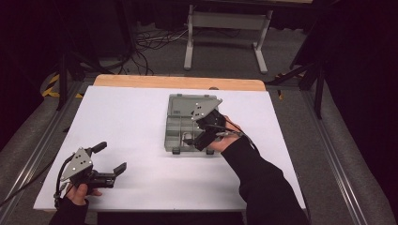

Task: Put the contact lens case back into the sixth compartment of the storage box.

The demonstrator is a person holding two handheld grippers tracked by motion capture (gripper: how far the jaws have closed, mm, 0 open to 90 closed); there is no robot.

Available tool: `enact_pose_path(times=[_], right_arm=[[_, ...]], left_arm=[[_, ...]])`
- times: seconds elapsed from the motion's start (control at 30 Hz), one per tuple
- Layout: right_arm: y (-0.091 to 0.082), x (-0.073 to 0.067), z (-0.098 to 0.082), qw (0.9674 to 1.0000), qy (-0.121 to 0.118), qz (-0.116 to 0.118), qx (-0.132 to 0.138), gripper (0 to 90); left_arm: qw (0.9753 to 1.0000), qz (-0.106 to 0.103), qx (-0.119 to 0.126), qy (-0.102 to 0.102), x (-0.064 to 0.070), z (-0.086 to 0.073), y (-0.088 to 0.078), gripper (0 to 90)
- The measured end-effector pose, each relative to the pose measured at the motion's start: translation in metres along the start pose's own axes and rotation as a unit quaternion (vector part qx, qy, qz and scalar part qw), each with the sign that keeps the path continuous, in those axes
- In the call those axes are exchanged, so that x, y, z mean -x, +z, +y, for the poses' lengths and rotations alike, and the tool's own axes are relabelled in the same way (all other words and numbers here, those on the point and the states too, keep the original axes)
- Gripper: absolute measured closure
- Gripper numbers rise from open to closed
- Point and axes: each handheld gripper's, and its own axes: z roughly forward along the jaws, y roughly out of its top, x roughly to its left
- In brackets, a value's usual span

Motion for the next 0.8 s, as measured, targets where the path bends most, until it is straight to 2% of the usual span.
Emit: enact_pose_path(times=[0.4, 0.5, 0.53, 0.73, 0.8], right_arm=[[-0.023, -0.010, -0.011, 0.9987, 0.024, -0.031, 0.033, 2.0], [-0.029, -0.012, -0.016, 0.9977, 0.031, -0.041, 0.043, 1.8], [-0.033, -0.015, -0.020, 0.9967, 0.041, -0.049, 0.051, 1.6], [-0.042, -0.022, -0.030, 0.9945, 0.054, -0.064, 0.062, 1.2], [-0.046, -0.024, -0.035, 0.9931, 0.059, -0.070, 0.073, 1.3]], left_arm=[[1.0000, 0.002, 0.001, -0.002, -0.001, 0.000, -0.001, 0.4], [1.0000, 0.002, 0.001, -0.002, -0.002, 0.000, -0.001, 0.4], [1.0000, 0.001, -0.002, -0.001, -0.002, 0.000, -0.002, 0.4], [1.0000, 0.001, 0.004, 0.000, -0.002, 0.000, -0.002, 0.4], [1.0000, 0.002, 0.005, -0.002, -0.002, 0.000, -0.002, 0.4]])
